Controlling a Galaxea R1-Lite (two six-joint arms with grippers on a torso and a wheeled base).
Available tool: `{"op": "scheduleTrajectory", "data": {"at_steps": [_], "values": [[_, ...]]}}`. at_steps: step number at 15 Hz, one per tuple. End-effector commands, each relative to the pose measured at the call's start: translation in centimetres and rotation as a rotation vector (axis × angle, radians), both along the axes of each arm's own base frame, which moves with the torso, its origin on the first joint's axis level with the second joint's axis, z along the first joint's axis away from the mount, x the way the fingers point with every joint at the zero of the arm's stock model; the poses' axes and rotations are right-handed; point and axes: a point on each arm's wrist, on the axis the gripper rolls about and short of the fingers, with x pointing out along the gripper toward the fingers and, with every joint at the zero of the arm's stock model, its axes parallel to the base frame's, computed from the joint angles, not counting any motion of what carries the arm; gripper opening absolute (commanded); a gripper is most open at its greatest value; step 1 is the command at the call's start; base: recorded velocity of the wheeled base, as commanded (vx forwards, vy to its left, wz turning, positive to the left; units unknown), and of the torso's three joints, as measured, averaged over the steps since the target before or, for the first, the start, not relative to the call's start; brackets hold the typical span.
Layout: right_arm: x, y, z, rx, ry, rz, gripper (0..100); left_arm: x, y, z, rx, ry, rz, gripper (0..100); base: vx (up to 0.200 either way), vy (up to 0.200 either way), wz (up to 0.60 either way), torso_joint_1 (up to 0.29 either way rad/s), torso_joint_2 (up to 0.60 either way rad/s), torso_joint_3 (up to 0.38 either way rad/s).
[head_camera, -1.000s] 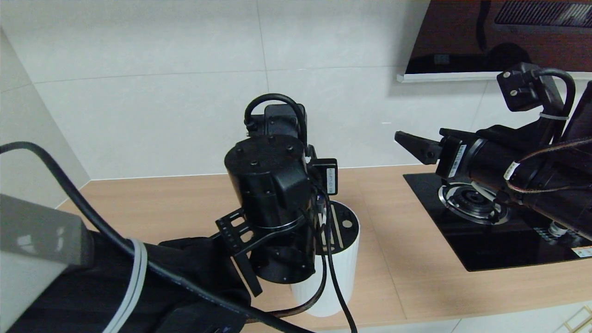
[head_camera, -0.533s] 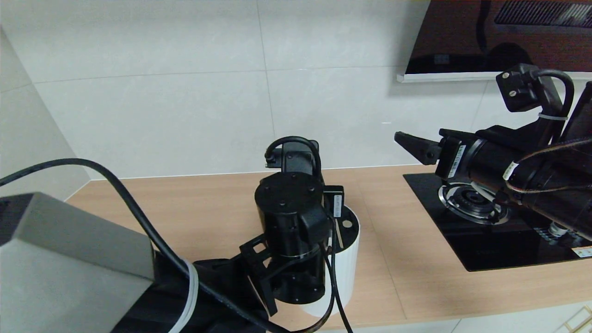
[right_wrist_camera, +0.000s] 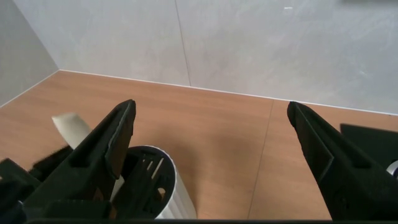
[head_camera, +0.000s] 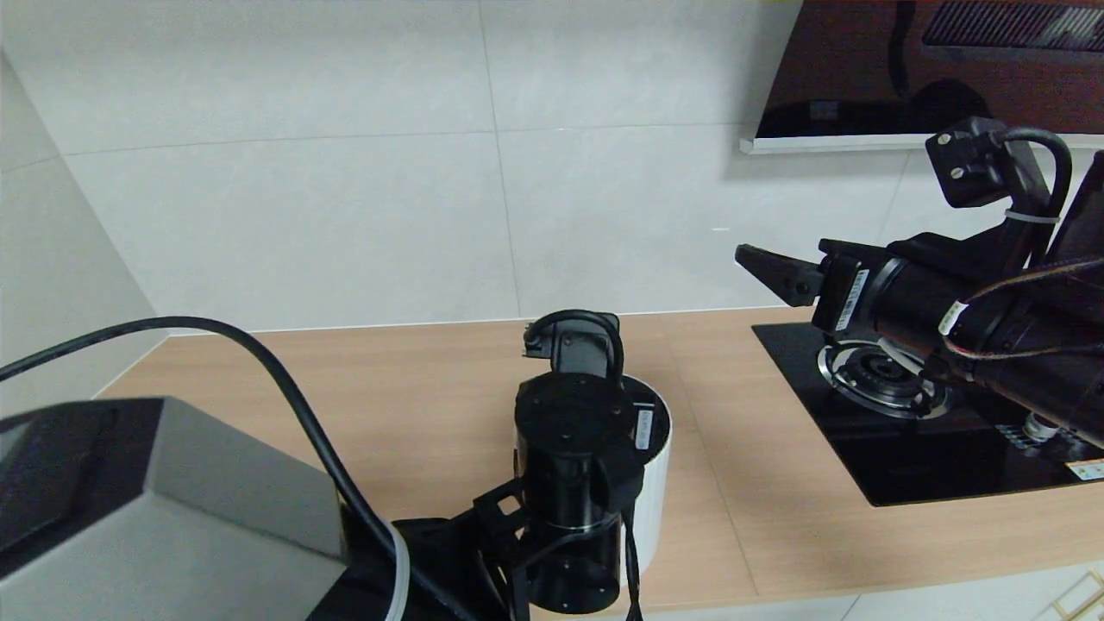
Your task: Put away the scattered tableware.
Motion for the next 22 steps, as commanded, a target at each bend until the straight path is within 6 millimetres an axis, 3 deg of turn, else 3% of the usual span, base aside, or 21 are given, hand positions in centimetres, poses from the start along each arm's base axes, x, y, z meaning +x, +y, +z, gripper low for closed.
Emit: {"op": "scheduleTrajectory", "data": {"at_steps": [1,8,9,15,17,19,20,21,22], "values": [[0.0,0.0,0.0,0.001,-0.001,0.0,100,-0.4,0.0,-0.8,0.023,0.017,-0.008,0,0.0,0.0,0.0,0.0,0.0,0.0],[0.1,0.1,-0.1,-0.001,0.001,0.0,100,-0.4,0.1,-0.9,0.018,0.012,-0.008,0,0.0,0.0,0.0,0.0,0.0,0.0],[0.1,0.1,-0.1,-0.001,0.001,0.0,100,-0.4,0.1,-0.9,0.017,0.012,-0.008,100,0.0,0.0,0.0,0.0,0.0,0.0],[0.0,0.0,0.0,0.0,0.0,0.0,100,-0.4,0.1,-0.8,0.016,0.01,-0.008,100,0.0,0.0,0.0,0.0,0.0,0.0],[0.0,0.0,0.1,0.004,-0.003,0.002,100,-0.7,0.7,0.5,-0.016,-0.011,-0.007,100,0.0,0.0,0.0,0.0,0.0,0.0],[-0.3,-0.2,0.5,0.013,-0.015,0.002,100,-2.4,3.3,6.1,-0.146,-0.102,-0.02,100,0.0,0.0,0.0,0.0,0.0,0.0],[-0.4,-0.2,0.5,0.014,-0.017,0.002,100,-2.6,3.6,6.6,-0.157,-0.11,-0.023,100,0.0,0.0,0.0,0.0,0.0,0.0],[-0.6,-0.4,0.8,0.016,-0.031,-0.002,100,-4.8,7.2,11.7,-0.251,-0.186,-0.071,100,0.0,0.0,0.0,0.0,0.0,0.0],[-1.0,-0.7,1.3,0.025,-0.047,-0.007,100,-6.1,9.3,14.0,-0.282,-0.22,-0.115,100,0.0,0.0,0.0,0.0,0.0,0.0]]}}
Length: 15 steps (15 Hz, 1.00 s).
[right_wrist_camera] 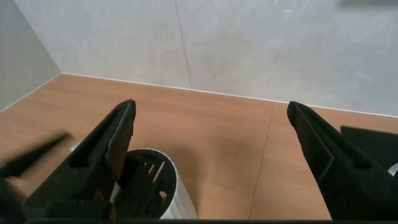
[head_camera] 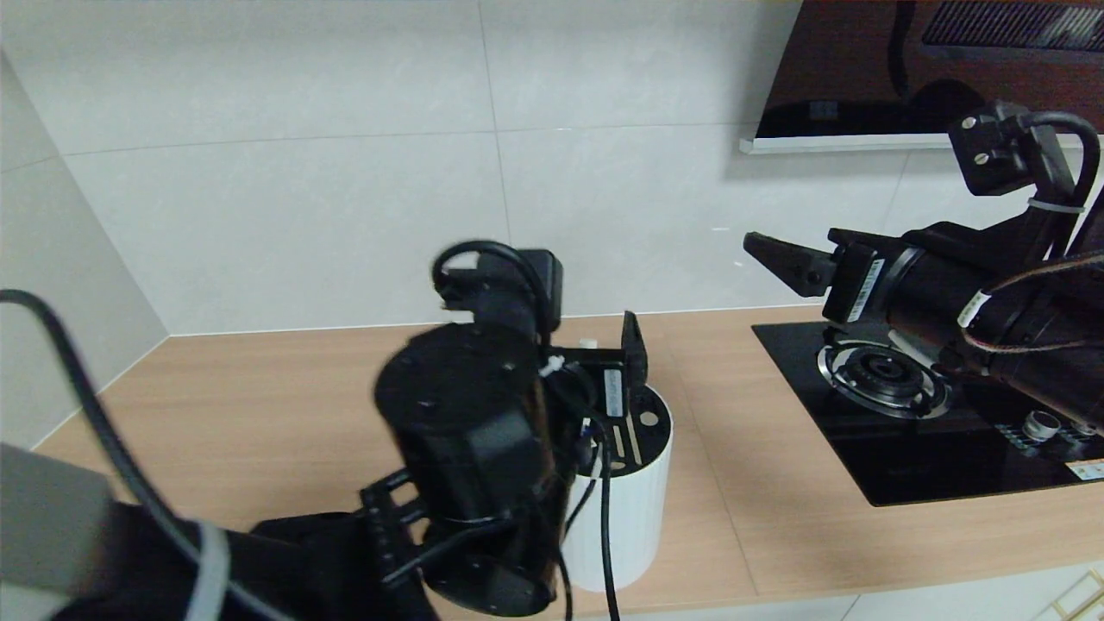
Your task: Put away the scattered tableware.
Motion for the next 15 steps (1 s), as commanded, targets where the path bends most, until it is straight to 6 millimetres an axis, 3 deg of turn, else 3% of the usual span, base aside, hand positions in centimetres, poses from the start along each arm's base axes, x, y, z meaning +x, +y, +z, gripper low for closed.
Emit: {"op": "scheduleTrajectory", "data": {"at_steps": [1,2,3,4,6,9,10,12,15], "values": [[-1.3,-0.8,1.4,0.029,-0.048,-0.001,100,-4.8,8.3,9.7,-0.183,-0.17,-0.095,100,0.0,0.0,0.0,0.0,0.0,0.0],[-1.6,-1.1,1.7,0.036,-0.058,-0.006,100,-5.0,9.1,10.3,-0.188,-0.184,-0.099,100,0.0,0.0,0.0,0.0,0.0,0.0],[-2.8,-1.9,2.5,0.057,-0.087,-0.008,100,-5.7,11.7,11.4,-0.194,-0.216,-0.093,100,0.0,0.0,0.0,0.0,0.0,0.0],[-4.0,-3.8,3.2,0.074,-0.123,-0.051,100,-6.2,14.4,12.0,-0.169,-0.227,-0.066,100,0.0,0.0,0.0,0.0,0.0,0.0],[-7.2,-6.6,2.7,0.085,-0.145,-0.094,100,-8.9,18.6,12.7,-0.148,-0.226,0.007,100,0.0,0.0,0.0,0.0,0.0,0.0],[-11.7,-9.5,0.2,0.075,-0.14,-0.137,100,-13.3,22.8,11.5,-0.109,-0.192,0.068,100,0.0,0.0,0.0,0.0,0.0,0.0],[-15.4,-11.3,-1.0,0.076,-0.143,-0.154,100,-16.8,25.6,10.0,-0.072,-0.159,0.141,100,0.0,0.0,0.0,0.0,0.0,0.0],[-19.1,-13.0,-2.2,0.064,-0.126,-0.192,100,-20.2,27.5,8.5,-0.059,-0.158,0.193,100,0.0,0.0,0.0,0.0,0.0,0.0],[-23.0,-14.3,-4.4,0.051,-0.142,-0.272,100,-24.2,28.9,5.7,-0.05,-0.182,0.279,100,0.0,0.0,0.0,0.0,0.0,0.0]]}}
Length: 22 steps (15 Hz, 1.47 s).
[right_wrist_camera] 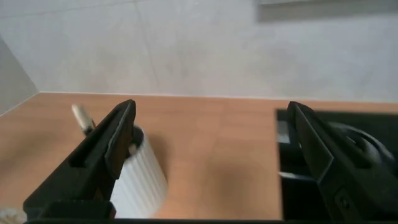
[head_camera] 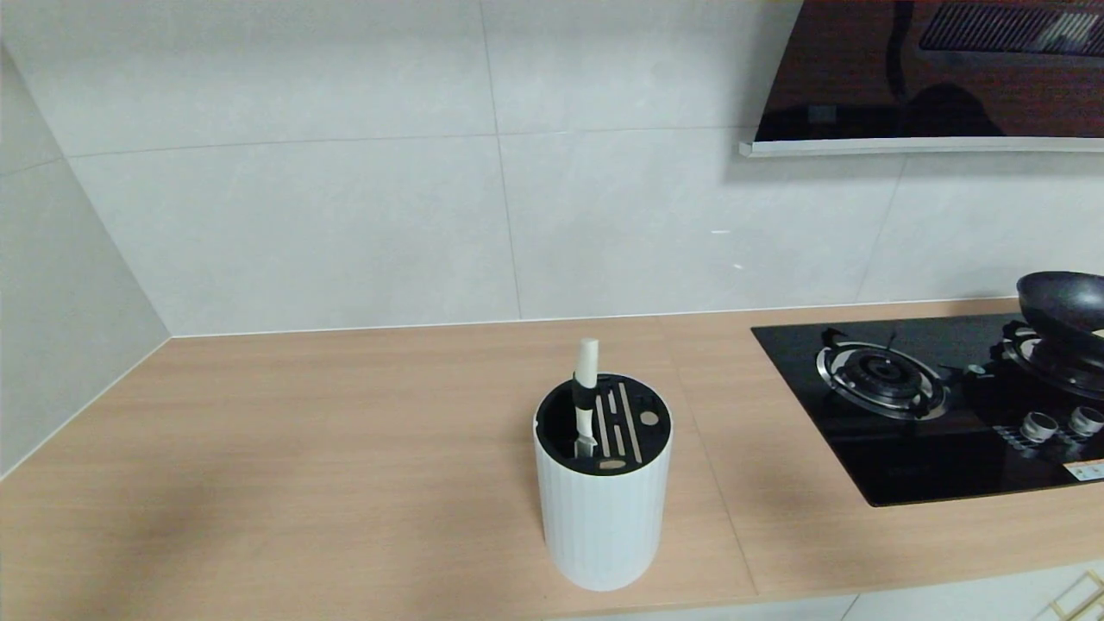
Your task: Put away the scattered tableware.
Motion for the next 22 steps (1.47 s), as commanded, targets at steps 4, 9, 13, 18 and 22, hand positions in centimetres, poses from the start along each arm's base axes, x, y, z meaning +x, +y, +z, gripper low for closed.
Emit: {"op": "scheduleTrajectory", "data": {"at_steps": [4,9,13,18,22], "values": [[-9.4,-2.2,-4.1,-0.064,-0.161,-0.162,100,-7.7,2.1,-4.6,-0.021,-0.115,0.197,100,0.0,0.0,0.0,0.0,0.0,0.0],[-11.6,-1.3,-6.5,-0.126,-0.183,-0.255,100,-7.6,1.1,-8.5,0.051,-0.067,0.36,100,0.0,0.0,0.0,0.0,0.0,0.0],[-10.9,-1.4,-8.1,-0.12,-0.116,-0.339,100,-6.0,0.2,-14.2,0.115,0.025,0.431,100,0.0,0.0,0.0,0.0,0.0,0.0],[-7.5,-1.4,-13.4,-0.14,-0.025,-0.311,100,-3.3,-0.3,-19.8,0.119,0.153,0.178,100,0.0,0.0,0.0,0.0,0.0,0.0],[-6.6,-1.2,-16.3,-0.18,0.096,-0.199,100,-3.2,-0.8,-20.2,0.173,0.18,-0.031,100,0.0,0.0,0.0,0.0,0.0,0.0]]}}
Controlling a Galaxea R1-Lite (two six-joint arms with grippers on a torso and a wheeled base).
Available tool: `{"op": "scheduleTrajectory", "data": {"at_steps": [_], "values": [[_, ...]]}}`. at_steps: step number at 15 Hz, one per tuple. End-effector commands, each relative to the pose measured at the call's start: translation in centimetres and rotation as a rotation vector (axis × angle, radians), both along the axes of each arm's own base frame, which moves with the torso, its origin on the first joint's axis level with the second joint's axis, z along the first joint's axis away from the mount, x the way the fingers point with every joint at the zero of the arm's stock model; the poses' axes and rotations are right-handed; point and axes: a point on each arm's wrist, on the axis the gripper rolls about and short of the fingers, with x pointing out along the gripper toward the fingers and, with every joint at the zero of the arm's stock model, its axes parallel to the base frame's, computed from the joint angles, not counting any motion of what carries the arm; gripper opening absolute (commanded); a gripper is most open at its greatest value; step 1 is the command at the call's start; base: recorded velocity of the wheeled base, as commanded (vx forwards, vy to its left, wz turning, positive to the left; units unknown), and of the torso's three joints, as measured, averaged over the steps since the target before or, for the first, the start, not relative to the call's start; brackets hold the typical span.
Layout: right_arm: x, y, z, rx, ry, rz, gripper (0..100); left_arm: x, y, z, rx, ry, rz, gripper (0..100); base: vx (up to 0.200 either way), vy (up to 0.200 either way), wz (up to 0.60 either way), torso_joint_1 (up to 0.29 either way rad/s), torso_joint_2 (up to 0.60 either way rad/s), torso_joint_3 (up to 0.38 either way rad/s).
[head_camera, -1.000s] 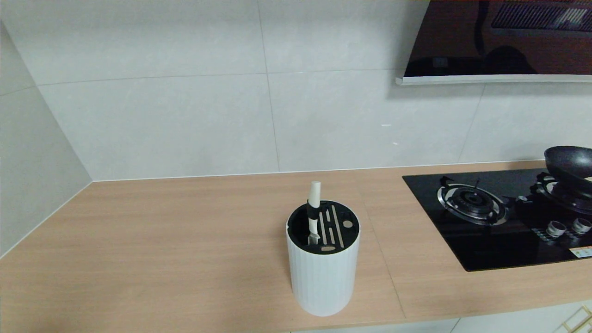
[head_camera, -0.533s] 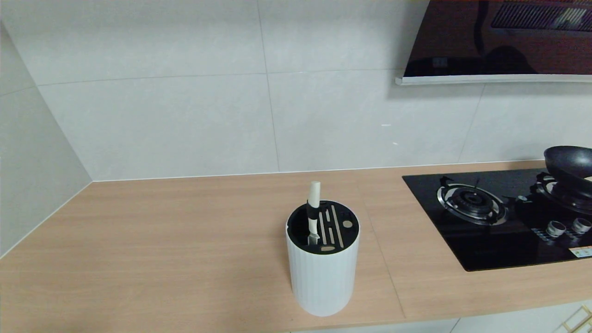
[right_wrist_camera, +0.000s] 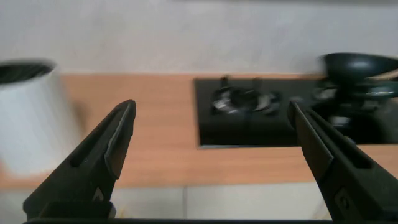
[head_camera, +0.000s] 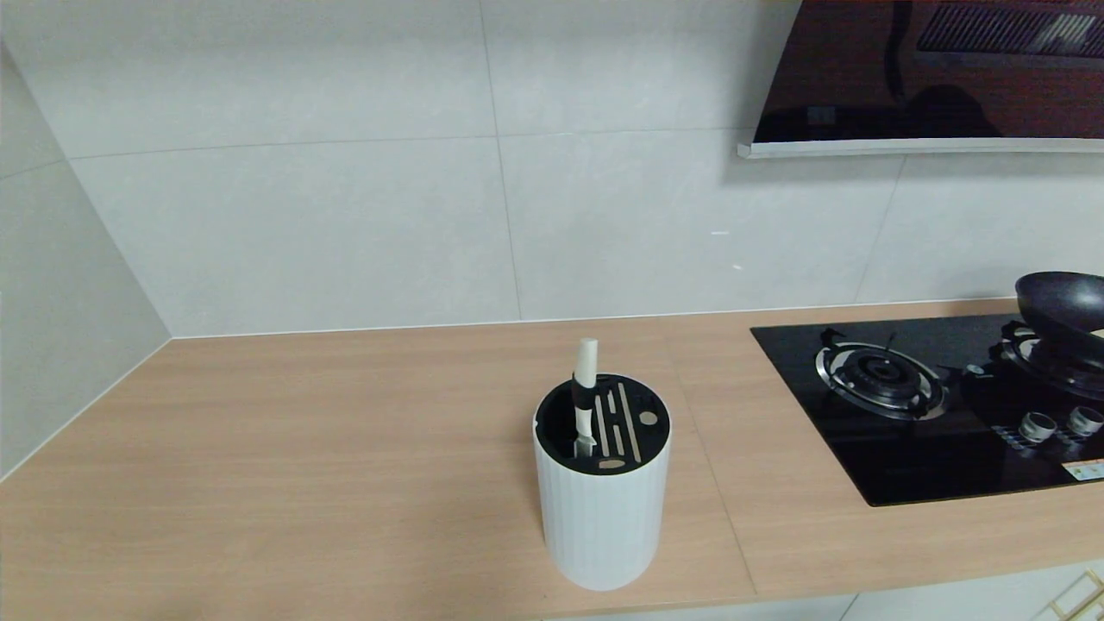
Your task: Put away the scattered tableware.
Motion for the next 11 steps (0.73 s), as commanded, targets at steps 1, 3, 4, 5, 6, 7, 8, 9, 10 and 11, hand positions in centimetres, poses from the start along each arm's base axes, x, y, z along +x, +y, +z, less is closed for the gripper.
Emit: {"op": "scheduleTrajectory", "data": {"at_steps": [1,3,4,5,6,7,8,9,10,11], "values": [[0.09,0.04,-0.93,-0.011,0.077,0.018,100,0.08,-0.02,-0.07,0.018,0.013,-0.011,100,0.0,0.0,0.0,0.0,0.0,0.0],[0.15,0.04,-0.8,-0.008,0.06,0.019,100,0.03,-0.01,-0.09,0.001,0.007,-0.007,100,0.0,0.0,0.0,0.0,0.0,0.0],[0.13,0.04,-0.8,0.001,0.059,0.018,100,0.03,-0.01,-0.09,-0.033,0.007,-0.004,100,0.0,0.0,0.0,0.0,0.0,0.0],[0.13,0.04,-0.8,0.004,0.059,0.018,100,0.03,-0.01,-0.07,-0.042,0.005,-0.004,100,0.0,0.0,0.0,0.0,0.0,0.0],[0.13,0.04,-0.8,0.005,0.059,0.019,100,0.03,-0.01,-0.07,-0.042,0.005,-0.004,100,0.0,0.0,0.0,0.0,0.0,0.0],[0.14,0.03,-0.8,0.008,0.061,0.024,100,0.03,-0.01,-0.07,-0.042,0.005,-0.004,100,0.0,0.0,0.0,0.0,0.0,0.0],[0.17,0.03,-0.79,0.014,0.064,0.027,100,0.03,-0.01,-0.07,-0.042,0.005,-0.004,100,0.0,0.0,0.0,0.0,0.0,0.0],[0.17,0.03,-0.79,0.016,0.064,0.029,100,0.03,-0.01,-0.09,-0.042,0.007,-0.004,100,0.0,0.0,0.0,0.0,0.0,0.0],[0.13,0.04,-0.8,0.019,0.06,0.029,100,0.03,-0.01,-0.09,-0.042,0.007,-0.004,100,0.0,0.0,0.0,0.0,0.0,0.0],[0.13,0.03,-0.8,0.024,0.06,0.031,100,0.03,-0.01,-0.07,-0.042,0.005,-0.004,100,0.0,0.0,0.0,0.0,0.0,0.0]]}}
